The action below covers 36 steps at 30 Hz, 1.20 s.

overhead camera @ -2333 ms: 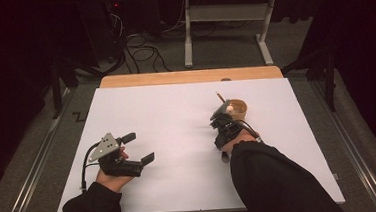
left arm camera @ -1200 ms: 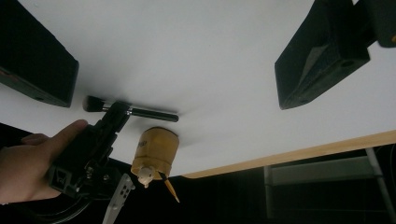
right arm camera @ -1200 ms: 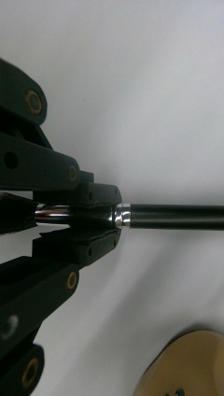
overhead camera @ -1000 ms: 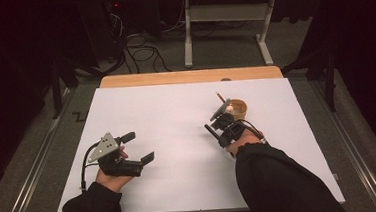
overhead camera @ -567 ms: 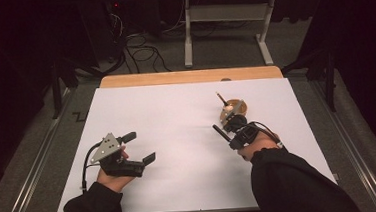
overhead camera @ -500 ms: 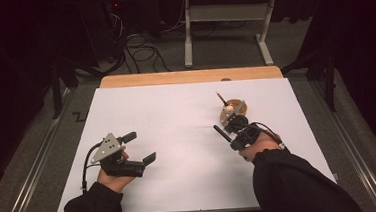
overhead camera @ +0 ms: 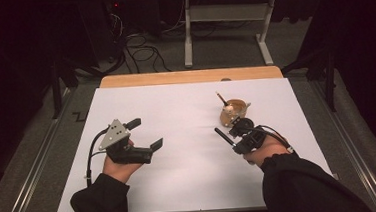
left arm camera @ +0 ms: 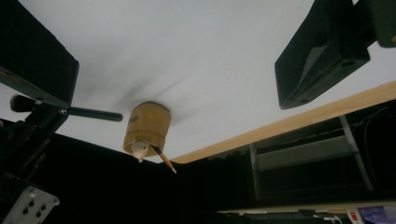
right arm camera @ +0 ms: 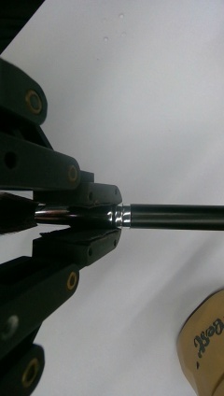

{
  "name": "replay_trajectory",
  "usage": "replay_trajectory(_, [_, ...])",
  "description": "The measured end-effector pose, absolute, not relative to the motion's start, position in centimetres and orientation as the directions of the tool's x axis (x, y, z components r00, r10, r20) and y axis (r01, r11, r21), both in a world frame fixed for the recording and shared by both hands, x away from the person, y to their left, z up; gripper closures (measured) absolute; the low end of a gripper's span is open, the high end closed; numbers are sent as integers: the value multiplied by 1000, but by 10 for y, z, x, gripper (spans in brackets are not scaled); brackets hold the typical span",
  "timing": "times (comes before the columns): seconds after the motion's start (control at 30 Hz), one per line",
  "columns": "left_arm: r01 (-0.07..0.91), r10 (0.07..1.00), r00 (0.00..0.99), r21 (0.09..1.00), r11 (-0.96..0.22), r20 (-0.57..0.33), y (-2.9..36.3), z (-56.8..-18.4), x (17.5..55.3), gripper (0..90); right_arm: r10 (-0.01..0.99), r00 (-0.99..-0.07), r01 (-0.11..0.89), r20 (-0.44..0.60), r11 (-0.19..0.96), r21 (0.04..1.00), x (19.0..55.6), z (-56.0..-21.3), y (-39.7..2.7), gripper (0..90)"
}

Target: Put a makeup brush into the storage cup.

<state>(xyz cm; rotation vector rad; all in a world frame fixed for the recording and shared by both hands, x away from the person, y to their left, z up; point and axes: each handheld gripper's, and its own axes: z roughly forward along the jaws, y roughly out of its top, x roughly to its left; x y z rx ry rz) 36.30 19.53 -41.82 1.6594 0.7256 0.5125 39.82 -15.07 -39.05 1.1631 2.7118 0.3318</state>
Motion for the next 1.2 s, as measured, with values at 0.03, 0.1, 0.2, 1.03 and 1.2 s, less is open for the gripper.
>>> replay_trajectory(0.03, [188, 701, 710, 977, -105, -62, 192, -419, 364, 4, 727, -683, 690, -68, 673, 268, 398, -390, -151, 796])
replay_trajectory(0.1, [186, 698, 713, 977, -101, -63, 188, -422, 365, 4, 724, -686, 687, -68, 676, 266, 397, -390, -150, 796])
replay_trajectory(0.2, [169, 698, 715, 979, -111, -44, 184, -430, 361, 7, 711, -698, 675, -82, 692, 257, 396, -388, -150, 796])
replay_trajectory(1.03, [44, 675, 704, 936, -349, 219, 171, -455, 347, 25, 635, -772, 609, -40, 755, 242, 380, -377, -131, 796])
replay_trajectory(1.2, [2, 650, 703, 913, -407, 288, 166, -457, 343, 45, 605, -796, 580, -31, 776, 249, 377, -372, -122, 796])
